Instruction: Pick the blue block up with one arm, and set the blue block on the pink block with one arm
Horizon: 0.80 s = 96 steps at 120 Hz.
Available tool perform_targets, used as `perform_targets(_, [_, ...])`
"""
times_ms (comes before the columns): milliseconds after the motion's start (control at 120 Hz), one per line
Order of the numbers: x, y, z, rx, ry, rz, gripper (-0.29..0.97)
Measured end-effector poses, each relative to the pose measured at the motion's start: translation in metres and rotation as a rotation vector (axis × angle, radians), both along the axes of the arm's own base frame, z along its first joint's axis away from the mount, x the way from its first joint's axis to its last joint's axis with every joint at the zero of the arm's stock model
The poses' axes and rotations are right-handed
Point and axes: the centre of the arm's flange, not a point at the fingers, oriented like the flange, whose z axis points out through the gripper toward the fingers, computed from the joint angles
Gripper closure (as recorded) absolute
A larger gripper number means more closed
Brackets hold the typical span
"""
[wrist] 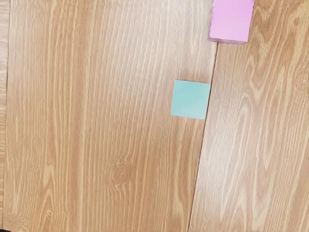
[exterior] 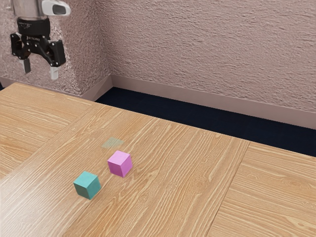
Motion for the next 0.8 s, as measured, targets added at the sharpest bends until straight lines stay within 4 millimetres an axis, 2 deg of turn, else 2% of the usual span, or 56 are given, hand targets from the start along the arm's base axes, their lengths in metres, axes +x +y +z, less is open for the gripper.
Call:
perform_targets(83, [0.012,0.002,0.004,0.012,-0.089,0.003,0.0])
perform_targets(150, [0.021,-0.004,0.007,0.017,-0.142,-0.008,0.0])
perform_targets(208, [0.031,-0.02,-0.001,0.004,-0.162,-0.031,0.0])
perform_targets(300, [0.053,-0.024,-0.027,-0.007,-0.151,-0.025,0.0])
perform_targets(333, [0.059,-0.025,-0.046,-0.012,-0.128,-0.02,0.0])
perform_targets(392, [0.044,-0.031,-0.135,-0.015,-0.029,-0.023,0.0])
perform_targets(425, [0.036,-0.035,-0.178,-0.026,0.0,-0.023,0.0])
perform_targets(508, [0.021,-0.035,-0.244,-0.048,-0.009,-0.001,0.0])
perform_targets(550, [0.015,-0.031,-0.262,-0.057,-0.039,0.018,0.0])
perform_targets(642, [-0.001,-0.021,-0.287,-0.069,-0.113,0.065,0.0])
perform_targets(800, [-0.004,-0.016,-0.301,-0.074,-0.223,0.098,0.0])
